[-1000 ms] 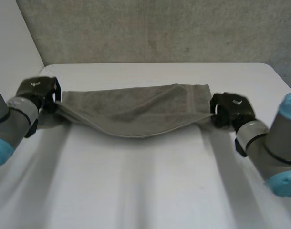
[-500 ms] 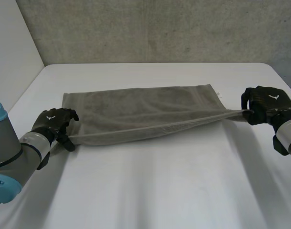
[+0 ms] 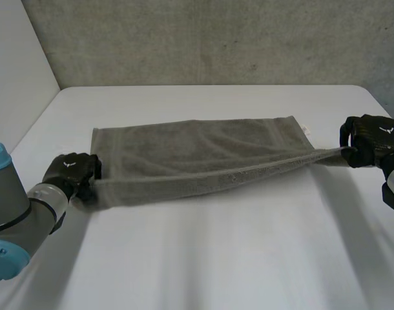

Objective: Fold the laundry

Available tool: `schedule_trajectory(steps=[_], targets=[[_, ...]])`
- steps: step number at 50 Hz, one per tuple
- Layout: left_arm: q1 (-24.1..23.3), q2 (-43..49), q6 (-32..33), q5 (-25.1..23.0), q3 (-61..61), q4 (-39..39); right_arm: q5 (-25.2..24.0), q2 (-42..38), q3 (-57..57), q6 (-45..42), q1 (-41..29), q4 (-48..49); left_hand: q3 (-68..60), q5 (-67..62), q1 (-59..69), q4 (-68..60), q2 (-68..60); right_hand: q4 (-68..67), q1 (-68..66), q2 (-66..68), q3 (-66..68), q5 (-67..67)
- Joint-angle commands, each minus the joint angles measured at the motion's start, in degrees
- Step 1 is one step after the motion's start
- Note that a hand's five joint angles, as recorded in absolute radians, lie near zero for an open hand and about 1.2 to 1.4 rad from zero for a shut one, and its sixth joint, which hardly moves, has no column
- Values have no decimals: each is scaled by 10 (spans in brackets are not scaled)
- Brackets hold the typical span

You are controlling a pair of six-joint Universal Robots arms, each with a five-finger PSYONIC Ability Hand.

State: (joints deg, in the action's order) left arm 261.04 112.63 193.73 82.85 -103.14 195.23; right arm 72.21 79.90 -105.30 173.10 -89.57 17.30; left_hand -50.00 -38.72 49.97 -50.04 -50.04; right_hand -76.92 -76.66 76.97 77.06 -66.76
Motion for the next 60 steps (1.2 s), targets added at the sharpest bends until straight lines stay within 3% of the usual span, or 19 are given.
schedule_trajectory(steps=[1, 6, 9, 11, 16, 20, 22, 26, 32, 37, 40, 42, 43, 45, 47, 48, 50, 53, 60], targets=[[3, -14, 24, -3, -1, -31, -2, 0, 7, -3, -3, -6, -300, -313, 300, -300, -300, -31, -33, 30, 29, -32], [13, -54, 24, -6, 0, -79, -16, 5, 26, -42, -5, -35, -300, -313, 300, -300, -300, -31, -33, 30, 29, -32], [23, -88, 24, -6, -4, -112, -41, 28, 47, -119, -3, -119, -300, -313, 300, -300, -300, -31, -33, 30, 29, -32], [34, -107, 25, -7, -11, -129, -61, 43, 55, -219, 2, -205, -300, -313, 300, -300, -300, -31, -33, 30, 29, -32], [82, -178, 38, -19, -43, -170, -66, 46, 55, -359, 11, -312, -300, -313, 300, -300, -300, -31, -33, 30, 29, -32], [133, -249, 84, -76, -77, -215, -65, 51, 51, -443, 21, -386, -300, -313, 300, -300, -300, -31, -33, 30, 29, -32], [153, -276, 99, -101, -89, -235, -70, 76, 54, -503, 25, -470, -300, -313, 300, -300, -300, -31, -33, 30, 29, -32], [195, -344, 135, -162, -116, -299, -80, 113, 64, -543, 38, -532, -300, -313, 300, -300, -300, -31, -33, 30, 29, -32], [210, -362, 150, -187, -124, -318, -116, 128, 104, -549, 41, -551, -300, -313, 300, -300, -300, -31, -33, 30, 29, -32], [212, -316, 143, -187, -100, -243, -124, 92, 137, -539, 41, -546, -300, -313, 300, -300, -300, -31, -33, 30, 29, -32], [201, -275, 140, -184, -85, -203, -110, 14, 179, -529, 26, -540, -300, -313, 300, -300, -300, -31, -33, 30, 29, -32], [160, -192, 133, -180, -48, -124, -78, -56, 231, -502, -11, -538, -300, -313, 300, -300, -300, -31, -33, 30, 29, -32], [160, -192, 133, -180, -48, -123, -78, -56, 231, -502, -11, -538, -300, -313, 300, -300, -300, -31, -33, 30, 29, -32], [114, -106, 128, -155, -2, -64, -57, -90, 262, -488, -34, -533, -300, -313, 300, -300, -300, -31, -33, 30, 29, -32], [95, -63, 129, -126, 26, -46, -21, -161, 328, -461, -70, -505, -300, -313, 300, -300, -300, -31, -33, 30, 29, -32], [95, -63, 129, -126, 26, -46, -21, -161, 329, -461, -70, -505, -300, -313, 300, -300, -300, -31, -33, 30, 29, -32], [78, 6, 126, -66, 83, -37, -8, -213, 377, -435, -84, -457, -300, -313, 300, -300, -300, -31, -33, 30, 29, -32], [68, 64, 126, -24, 136, -32, -4, -250, 409, -397, -92, -403, -300, -313, 300, -300, -300, -31, -33, 30, 29, -32], [49, 142, 125, -8, 217, -22, 8, -301, 448, -347, -115, -300, -300, -313, 300, -300, -300, -31, -33, 30, 29, -32]])
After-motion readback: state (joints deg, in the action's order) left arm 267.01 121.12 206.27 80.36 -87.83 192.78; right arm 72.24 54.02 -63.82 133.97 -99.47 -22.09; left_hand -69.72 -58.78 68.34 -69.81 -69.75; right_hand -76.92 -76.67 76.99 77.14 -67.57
